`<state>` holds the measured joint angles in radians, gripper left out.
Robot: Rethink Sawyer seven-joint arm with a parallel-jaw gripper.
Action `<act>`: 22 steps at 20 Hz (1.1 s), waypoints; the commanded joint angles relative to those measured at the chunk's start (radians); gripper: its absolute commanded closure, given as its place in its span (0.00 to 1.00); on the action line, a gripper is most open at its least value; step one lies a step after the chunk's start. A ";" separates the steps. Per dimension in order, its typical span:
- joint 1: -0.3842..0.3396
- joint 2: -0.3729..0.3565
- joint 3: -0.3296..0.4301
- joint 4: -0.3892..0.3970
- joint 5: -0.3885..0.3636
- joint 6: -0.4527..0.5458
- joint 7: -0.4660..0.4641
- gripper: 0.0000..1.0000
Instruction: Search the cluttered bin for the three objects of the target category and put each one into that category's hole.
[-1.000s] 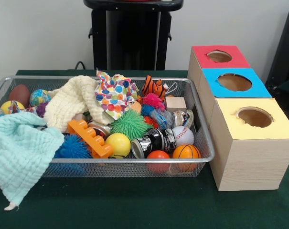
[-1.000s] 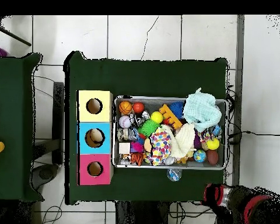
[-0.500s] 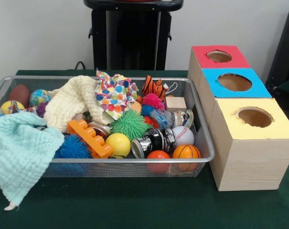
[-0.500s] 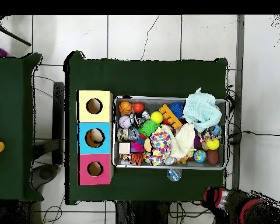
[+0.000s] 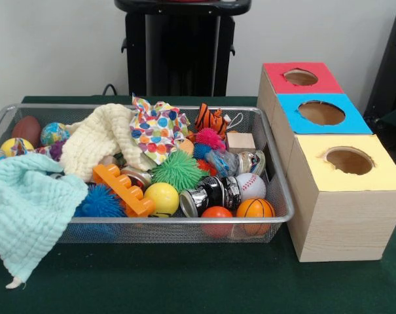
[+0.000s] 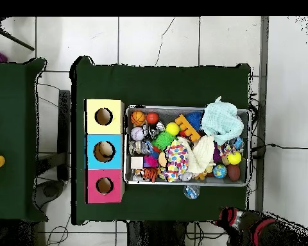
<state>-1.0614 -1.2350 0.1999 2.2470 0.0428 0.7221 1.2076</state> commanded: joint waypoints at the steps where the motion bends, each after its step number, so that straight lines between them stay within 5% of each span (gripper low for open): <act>1: -0.052 0.115 0.146 0.118 -0.004 -0.079 -0.188 1.00; 8: -0.078 0.154 0.204 0.116 -0.037 -0.091 -0.141 1.00; 22: -0.071 -0.062 0.325 0.068 0.072 0.076 -0.174 1.00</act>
<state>-1.1378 -1.2282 0.4249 2.3336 0.0625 0.6929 1.2076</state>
